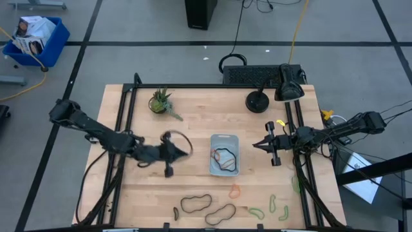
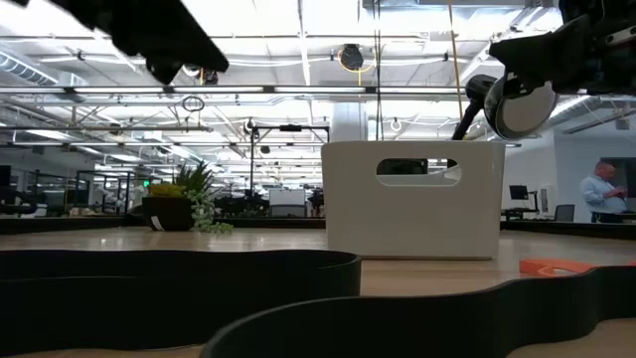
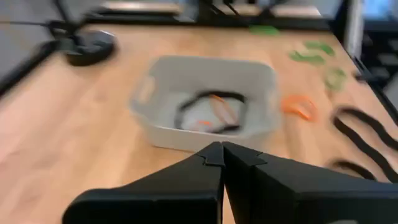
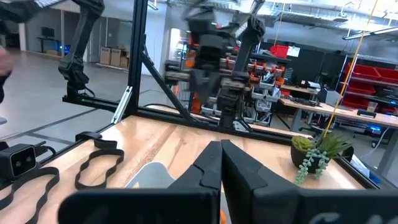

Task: Pick and place rubber bands into bin
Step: Put the black rubber band into the white bin

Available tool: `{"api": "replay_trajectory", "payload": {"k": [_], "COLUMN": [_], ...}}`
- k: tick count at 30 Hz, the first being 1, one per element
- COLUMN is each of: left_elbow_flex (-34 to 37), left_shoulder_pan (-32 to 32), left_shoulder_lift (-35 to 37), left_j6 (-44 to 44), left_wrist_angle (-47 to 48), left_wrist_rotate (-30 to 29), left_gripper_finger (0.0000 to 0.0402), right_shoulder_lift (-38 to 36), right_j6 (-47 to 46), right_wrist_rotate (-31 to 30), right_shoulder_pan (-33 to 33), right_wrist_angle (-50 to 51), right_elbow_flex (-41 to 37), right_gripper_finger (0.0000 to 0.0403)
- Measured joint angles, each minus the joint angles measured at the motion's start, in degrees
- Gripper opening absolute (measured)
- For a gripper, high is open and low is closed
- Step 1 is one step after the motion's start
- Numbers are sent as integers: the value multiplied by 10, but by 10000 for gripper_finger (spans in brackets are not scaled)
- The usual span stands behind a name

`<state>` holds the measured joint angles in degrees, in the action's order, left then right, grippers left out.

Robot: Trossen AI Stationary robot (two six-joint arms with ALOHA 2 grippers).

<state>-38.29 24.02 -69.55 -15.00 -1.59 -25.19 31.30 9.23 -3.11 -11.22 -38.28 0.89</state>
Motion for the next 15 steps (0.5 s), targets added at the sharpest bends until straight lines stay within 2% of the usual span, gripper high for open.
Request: {"api": "replay_trajectory", "payload": {"k": [5, 9, 15], "left_elbow_flex": [-105, -163, -192], "left_shoulder_pan": [48, 82, 115], "left_shoulder_lift": [-93, -152, -225], "left_j6": [2, -7, -81], "left_wrist_angle": [51, 82, 111], "left_wrist_rotate": [42, 66, 111], "left_gripper_finger": [4, 7, 57], "right_shoulder_lift": [0, 0, 1], "right_j6": [-4, -13, -26], "right_wrist_rotate": [0, 0, 0], "right_shoulder_pan": [0, 0, 0], "right_wrist_angle": [5, 8, 8], "right_elbow_flex": [0, 0, 0], "right_gripper_finger": [1, 1, 1]}}
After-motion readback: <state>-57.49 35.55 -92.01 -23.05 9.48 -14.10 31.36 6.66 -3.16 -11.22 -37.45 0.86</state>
